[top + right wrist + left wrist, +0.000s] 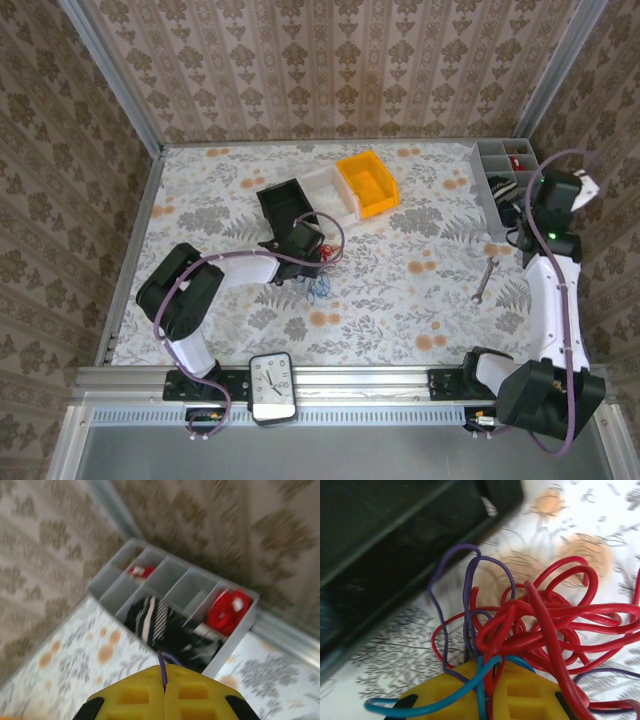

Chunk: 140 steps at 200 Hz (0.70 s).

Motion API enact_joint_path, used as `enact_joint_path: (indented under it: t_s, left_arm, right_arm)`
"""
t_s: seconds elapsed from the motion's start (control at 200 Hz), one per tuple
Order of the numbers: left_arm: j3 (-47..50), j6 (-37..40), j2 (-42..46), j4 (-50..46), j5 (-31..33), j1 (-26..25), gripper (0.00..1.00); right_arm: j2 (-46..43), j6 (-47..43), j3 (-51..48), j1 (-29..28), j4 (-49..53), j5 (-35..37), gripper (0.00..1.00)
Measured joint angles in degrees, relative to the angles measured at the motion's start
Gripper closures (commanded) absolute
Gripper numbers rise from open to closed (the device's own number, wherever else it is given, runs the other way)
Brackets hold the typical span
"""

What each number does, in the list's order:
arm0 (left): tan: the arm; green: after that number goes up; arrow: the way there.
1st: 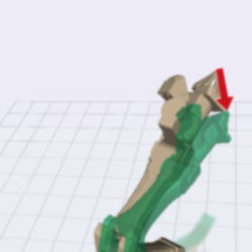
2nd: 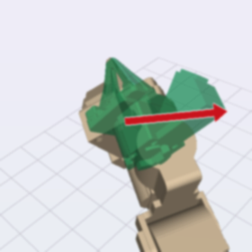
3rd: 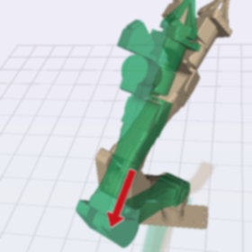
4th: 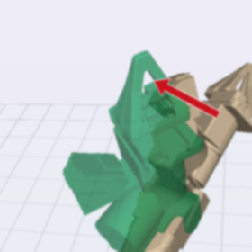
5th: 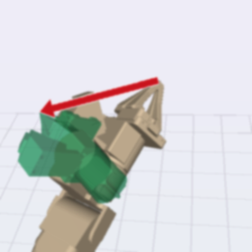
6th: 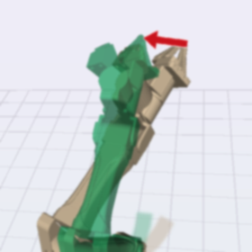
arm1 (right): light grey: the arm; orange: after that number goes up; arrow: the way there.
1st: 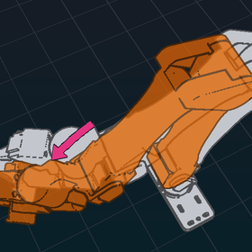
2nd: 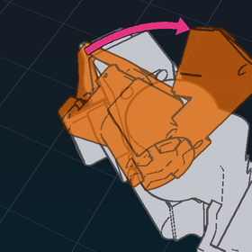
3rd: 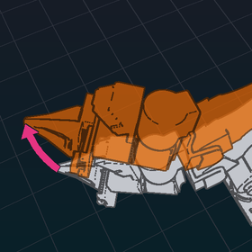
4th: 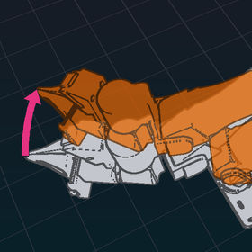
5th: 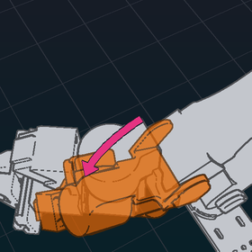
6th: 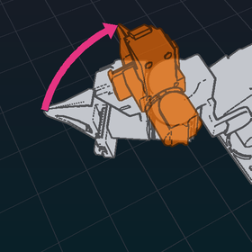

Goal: Untangle the cables

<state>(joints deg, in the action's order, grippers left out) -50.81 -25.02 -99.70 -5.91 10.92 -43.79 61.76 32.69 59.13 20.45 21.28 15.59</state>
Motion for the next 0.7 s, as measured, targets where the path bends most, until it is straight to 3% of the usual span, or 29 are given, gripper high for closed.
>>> enact_joint_path:
  t_s: [0.14,0.265,0.45,0.7]
  left_arm:
    - [-1.0,-1.2,-0.6,-1.4,2.5,-0.1,1.00]
    - [1.5,-0.4,1.1,1.4,2.3,-0.5,1.00]
    - [8.8,2.4,7.6,5.4,-3.9,-0.3,0.77]
    - [9.3,4.6,13.0,5.6,-9.2,0.0,0.52]
  right_arm:
    - [-0.7,0.0,2.2,1.9,0.0,0.5,1.00]
    - [-0.5,0.0,2.4,-2.0,0.0,-3.2,1.00]
    - [0.8,-1.8,6.3,-13.6,0.9,-7.5,1.00]
    - [7.5,-3.8,19.6,-29.3,-0.9,-11.6,1.00]
